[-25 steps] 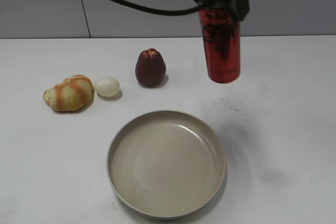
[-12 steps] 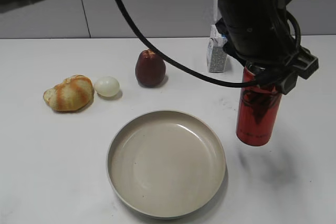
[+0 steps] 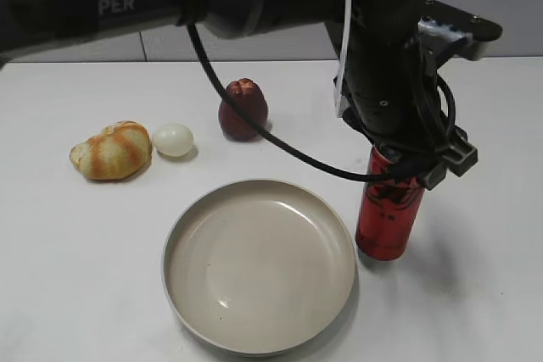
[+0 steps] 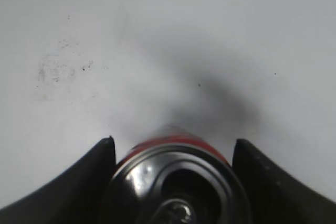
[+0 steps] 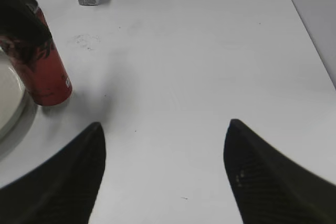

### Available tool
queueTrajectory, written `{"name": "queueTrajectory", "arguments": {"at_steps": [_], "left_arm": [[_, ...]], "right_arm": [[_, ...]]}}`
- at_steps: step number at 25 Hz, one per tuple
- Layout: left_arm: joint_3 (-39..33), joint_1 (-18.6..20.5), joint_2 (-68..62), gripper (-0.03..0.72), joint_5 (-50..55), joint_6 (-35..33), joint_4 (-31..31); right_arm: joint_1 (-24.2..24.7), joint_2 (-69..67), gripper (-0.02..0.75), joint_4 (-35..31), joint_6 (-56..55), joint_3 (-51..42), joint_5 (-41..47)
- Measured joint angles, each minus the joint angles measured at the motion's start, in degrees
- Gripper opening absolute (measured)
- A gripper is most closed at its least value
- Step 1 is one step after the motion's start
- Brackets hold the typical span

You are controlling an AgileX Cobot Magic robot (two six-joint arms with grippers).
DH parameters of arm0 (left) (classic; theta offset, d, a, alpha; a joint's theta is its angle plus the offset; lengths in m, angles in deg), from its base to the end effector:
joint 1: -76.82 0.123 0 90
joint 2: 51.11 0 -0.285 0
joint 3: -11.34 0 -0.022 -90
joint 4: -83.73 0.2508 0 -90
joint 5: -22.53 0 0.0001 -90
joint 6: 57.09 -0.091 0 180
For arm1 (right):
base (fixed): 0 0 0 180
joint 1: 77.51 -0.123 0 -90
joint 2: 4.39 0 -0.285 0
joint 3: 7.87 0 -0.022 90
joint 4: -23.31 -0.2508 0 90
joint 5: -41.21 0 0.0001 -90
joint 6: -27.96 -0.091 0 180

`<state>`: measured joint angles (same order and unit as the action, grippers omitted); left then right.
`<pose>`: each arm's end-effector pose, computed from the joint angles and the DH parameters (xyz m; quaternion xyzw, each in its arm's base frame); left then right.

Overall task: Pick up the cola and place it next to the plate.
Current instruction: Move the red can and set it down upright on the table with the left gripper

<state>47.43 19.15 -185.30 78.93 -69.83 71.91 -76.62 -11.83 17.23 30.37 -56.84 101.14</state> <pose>0.2486 -0.4218 0.2332 0.5294 0.8138 -0.1728 0.1661 -0.0045 0.0084 0.2769 -0.0129 0.8483 0.0378 0.5280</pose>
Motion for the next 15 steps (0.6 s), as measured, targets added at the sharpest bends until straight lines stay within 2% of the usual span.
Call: {"name": "queueTrajectory", "arguments": {"at_steps": [15], "left_arm": [[-0.57, 0.0, -1.69, 0.507, -3.18, -0.02, -0.42]], "right_arm": [[0.0, 0.0, 0.533, 0.0, 0.0, 0.0, 0.0]]}}
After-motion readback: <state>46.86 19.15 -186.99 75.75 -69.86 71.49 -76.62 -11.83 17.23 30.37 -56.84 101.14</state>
